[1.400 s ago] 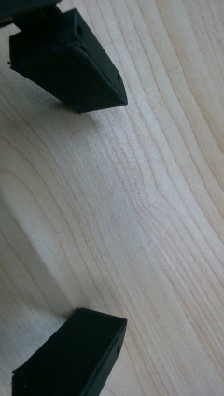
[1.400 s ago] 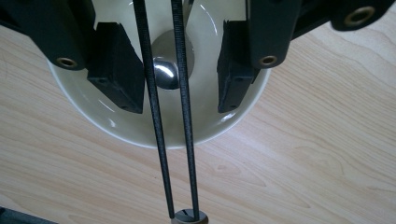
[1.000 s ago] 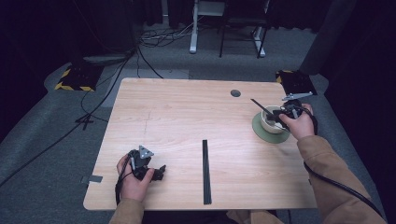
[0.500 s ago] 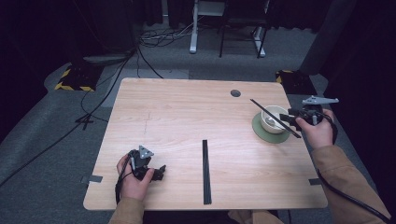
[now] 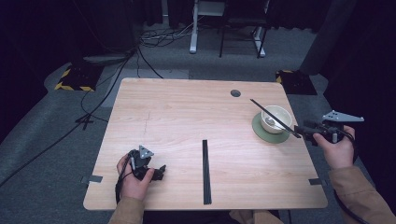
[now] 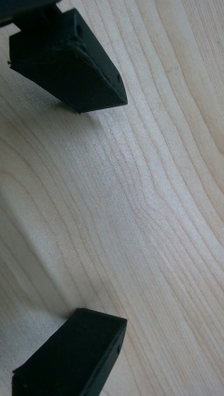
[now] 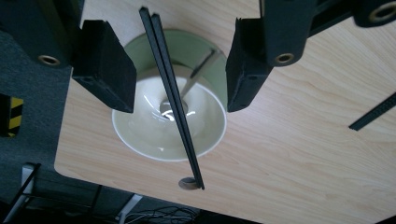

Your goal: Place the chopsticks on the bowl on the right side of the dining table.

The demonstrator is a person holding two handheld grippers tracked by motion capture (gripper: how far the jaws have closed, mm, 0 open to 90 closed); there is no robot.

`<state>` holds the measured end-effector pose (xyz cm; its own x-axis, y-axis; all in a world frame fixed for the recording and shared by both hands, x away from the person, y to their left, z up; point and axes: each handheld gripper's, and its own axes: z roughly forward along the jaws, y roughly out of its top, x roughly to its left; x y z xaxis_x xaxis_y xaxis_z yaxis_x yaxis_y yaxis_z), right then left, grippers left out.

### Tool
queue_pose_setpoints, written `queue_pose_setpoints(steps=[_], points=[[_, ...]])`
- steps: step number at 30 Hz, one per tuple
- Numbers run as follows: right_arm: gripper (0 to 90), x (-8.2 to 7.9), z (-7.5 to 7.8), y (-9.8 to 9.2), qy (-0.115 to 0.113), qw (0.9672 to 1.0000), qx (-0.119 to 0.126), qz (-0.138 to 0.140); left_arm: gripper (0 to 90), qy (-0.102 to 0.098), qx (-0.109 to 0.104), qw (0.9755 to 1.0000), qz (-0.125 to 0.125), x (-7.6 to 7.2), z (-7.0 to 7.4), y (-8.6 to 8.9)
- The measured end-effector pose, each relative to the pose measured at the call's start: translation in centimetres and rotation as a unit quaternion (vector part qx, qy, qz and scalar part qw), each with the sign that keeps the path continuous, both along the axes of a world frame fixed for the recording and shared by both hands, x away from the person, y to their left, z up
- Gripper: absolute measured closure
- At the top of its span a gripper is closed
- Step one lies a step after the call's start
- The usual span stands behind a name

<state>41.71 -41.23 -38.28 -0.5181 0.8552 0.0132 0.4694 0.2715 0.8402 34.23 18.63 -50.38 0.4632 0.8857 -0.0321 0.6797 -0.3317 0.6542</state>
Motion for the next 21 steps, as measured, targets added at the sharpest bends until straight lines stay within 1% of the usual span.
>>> queue_pose_setpoints(steps=[3, 5, 7, 8, 9, 10, 12, 17, 18, 20, 21], points=[[43.2, -0.5, -0.7, -0.4, 0.001, 1.0000, -0.006, -0.008, 0.0, 0.000, 0.000, 1.0000, 0.000, 0.0, 0.0, 0.0], [42.7, -0.7, -1.3, -0.6, 0.001, 0.9999, -0.005, -0.014, 0.0, 0.000, -0.001, 1.0000, 0.000, 0.0, 0.0, 0.0], [42.5, -0.8, -1.8, -0.8, -0.002, 0.9997, -0.013, -0.021, 0.0, 0.000, 0.001, 1.0000, 0.000, 0.0, 0.0, 0.0], [42.4, -0.9, -2.1, -0.8, 0.001, 0.9997, -0.013, -0.023, 0.0, 0.000, -0.001, 1.0000, -0.001, 0.0, 0.0, 0.0], [42.4, -0.9, -2.4, -1.0, 0.000, 0.9996, -0.019, -0.022, 0.0, 0.000, 0.000, 1.0000, 0.000, 0.0, 0.0, 0.0], [42.3, -1.0, -2.6, -1.0, 0.003, 0.9995, -0.016, -0.027, 0.0, 0.000, 0.000, 1.0000, 0.000, 0.0, 0.0, 0.0], [42.3, -1.0, -3.2, -1.2, 0.009, 0.9994, -0.016, -0.029, 0.0, 0.000, 0.000, 1.0000, 0.000, 0.0, 0.0, 0.0], [42.4, -0.7, -4.7, -1.2, 0.022, 0.9987, -0.030, -0.035, 0.0, 0.000, 0.000, 1.0000, 0.000, 0.0, 0.0, 0.0], [42.5, -0.5, -5.0, -1.3, 0.022, 0.9984, -0.037, -0.037, 0.0, 0.000, 0.000, 1.0000, 0.000, 0.0, 0.0, 0.0], [42.8, -0.2, -5.5, -1.4, 0.024, 0.9981, -0.036, -0.044, 0.0, -0.001, 0.001, 1.0000, 0.000, 0.0, 0.0, 0.0], [42.9, 0.1, -5.7, -1.6, 0.025, 0.9979, -0.041, -0.044, 0.0, 0.000, 0.000, 1.0000, 0.000, 0.0, 0.0, 0.0]])
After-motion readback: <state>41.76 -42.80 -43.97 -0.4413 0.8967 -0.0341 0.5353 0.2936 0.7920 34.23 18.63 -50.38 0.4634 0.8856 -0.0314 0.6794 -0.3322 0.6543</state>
